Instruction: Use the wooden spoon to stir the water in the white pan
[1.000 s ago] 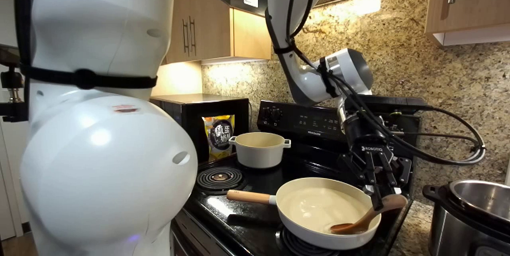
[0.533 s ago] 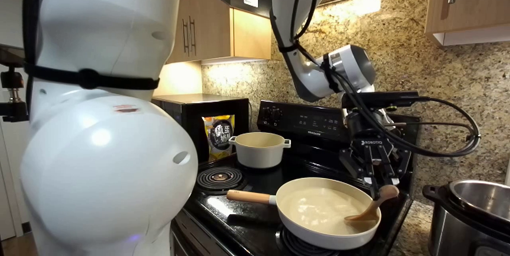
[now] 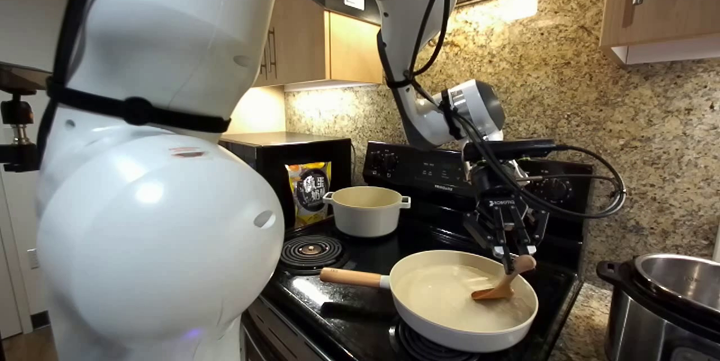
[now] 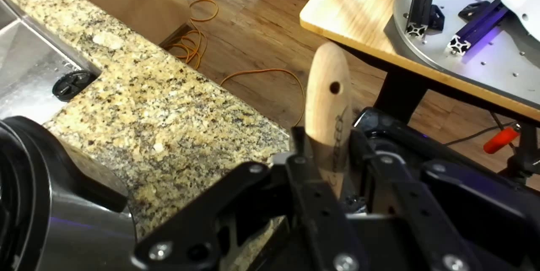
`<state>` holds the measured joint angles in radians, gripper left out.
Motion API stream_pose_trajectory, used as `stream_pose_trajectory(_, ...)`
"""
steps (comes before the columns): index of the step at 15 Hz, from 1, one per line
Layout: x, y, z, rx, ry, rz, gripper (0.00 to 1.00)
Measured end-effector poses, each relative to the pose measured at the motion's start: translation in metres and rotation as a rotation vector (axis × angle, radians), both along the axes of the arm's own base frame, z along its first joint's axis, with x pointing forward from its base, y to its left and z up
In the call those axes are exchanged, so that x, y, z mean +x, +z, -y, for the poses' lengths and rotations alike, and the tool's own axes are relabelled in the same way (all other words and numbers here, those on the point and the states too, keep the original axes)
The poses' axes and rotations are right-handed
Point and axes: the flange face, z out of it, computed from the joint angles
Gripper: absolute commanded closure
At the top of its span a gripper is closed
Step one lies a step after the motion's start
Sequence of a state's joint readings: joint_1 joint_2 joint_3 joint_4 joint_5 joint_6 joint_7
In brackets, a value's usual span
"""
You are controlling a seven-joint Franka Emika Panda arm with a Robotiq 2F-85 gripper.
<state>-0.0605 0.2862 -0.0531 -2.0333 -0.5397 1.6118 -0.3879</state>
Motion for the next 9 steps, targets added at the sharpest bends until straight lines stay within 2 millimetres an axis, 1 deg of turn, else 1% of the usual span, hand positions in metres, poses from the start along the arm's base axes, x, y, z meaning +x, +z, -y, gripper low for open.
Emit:
stream_pose_trajectory(4,0.009,-0.006,-0.027,0.001,0.068,-0.010,0.93)
stream_pose_trajectory(9,0.011,-0.012,-0.059,0.033,0.200,-0.062,0.93)
